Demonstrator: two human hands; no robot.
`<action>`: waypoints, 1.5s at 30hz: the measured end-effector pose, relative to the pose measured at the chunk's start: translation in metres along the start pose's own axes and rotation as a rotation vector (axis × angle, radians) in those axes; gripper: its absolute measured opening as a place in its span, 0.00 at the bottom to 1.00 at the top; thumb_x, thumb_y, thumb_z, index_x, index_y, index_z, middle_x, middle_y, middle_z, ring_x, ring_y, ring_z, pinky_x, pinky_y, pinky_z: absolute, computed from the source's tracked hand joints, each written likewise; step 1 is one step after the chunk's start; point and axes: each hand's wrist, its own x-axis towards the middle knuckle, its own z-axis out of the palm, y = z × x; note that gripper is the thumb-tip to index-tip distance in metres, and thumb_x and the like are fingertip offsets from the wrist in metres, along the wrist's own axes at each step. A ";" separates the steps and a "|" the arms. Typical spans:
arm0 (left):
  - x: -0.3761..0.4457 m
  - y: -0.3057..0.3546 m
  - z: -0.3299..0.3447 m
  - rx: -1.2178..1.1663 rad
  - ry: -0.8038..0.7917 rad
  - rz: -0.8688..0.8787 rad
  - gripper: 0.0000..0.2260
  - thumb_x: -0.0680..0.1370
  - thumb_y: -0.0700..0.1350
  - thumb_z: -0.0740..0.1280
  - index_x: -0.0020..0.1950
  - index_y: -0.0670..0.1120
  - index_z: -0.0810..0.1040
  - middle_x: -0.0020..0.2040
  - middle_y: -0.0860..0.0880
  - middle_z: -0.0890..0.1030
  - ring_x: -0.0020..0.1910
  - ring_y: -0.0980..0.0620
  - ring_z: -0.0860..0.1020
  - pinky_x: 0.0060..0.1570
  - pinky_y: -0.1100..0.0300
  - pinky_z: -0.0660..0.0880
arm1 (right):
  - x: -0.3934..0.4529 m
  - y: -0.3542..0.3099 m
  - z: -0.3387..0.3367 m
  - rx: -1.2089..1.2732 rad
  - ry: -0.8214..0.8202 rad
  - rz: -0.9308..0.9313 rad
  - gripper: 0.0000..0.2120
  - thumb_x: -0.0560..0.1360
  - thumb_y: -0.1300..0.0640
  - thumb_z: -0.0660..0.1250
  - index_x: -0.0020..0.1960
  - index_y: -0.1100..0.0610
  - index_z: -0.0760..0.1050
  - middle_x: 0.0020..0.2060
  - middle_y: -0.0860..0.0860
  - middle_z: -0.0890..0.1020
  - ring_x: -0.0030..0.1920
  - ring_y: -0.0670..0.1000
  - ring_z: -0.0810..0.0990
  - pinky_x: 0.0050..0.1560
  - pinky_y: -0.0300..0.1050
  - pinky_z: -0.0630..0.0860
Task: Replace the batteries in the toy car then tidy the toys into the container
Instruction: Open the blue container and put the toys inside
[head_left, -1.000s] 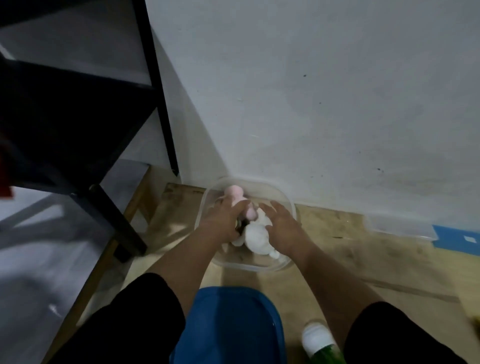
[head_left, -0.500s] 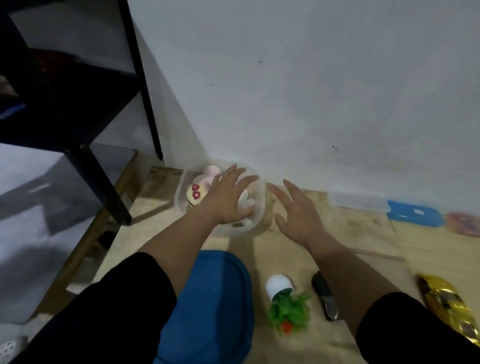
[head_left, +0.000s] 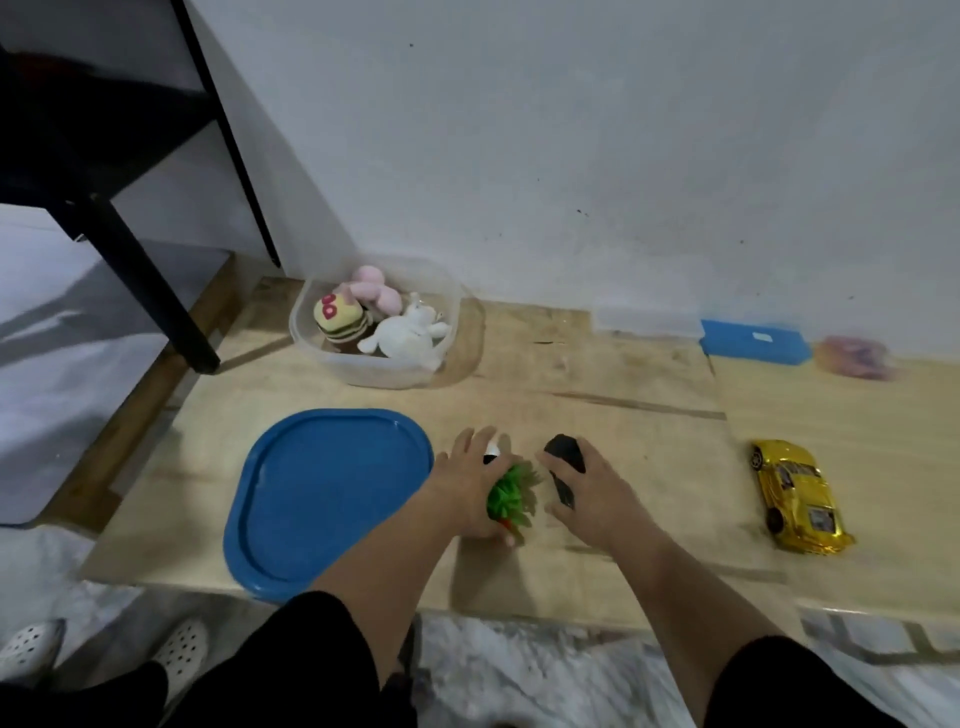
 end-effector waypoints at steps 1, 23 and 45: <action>-0.001 0.002 0.005 0.008 0.037 -0.022 0.43 0.68 0.64 0.70 0.75 0.53 0.52 0.76 0.46 0.43 0.74 0.40 0.44 0.69 0.42 0.61 | -0.001 0.001 0.006 0.025 0.003 -0.001 0.28 0.77 0.48 0.61 0.73 0.39 0.54 0.76 0.54 0.48 0.76 0.57 0.49 0.74 0.52 0.56; 0.015 -0.160 -0.133 -0.006 0.584 -0.166 0.30 0.69 0.53 0.72 0.69 0.50 0.67 0.73 0.43 0.58 0.70 0.41 0.56 0.64 0.47 0.65 | 0.139 -0.167 -0.126 0.282 0.378 -0.179 0.23 0.74 0.59 0.65 0.67 0.47 0.69 0.69 0.58 0.58 0.65 0.60 0.64 0.66 0.52 0.68; 0.043 -0.198 -0.098 -0.204 0.394 -0.108 0.35 0.76 0.61 0.60 0.77 0.51 0.50 0.78 0.49 0.54 0.77 0.48 0.51 0.74 0.45 0.54 | 0.182 -0.182 -0.100 -0.014 0.223 -0.266 0.29 0.79 0.51 0.58 0.76 0.48 0.50 0.75 0.55 0.53 0.75 0.53 0.55 0.68 0.45 0.62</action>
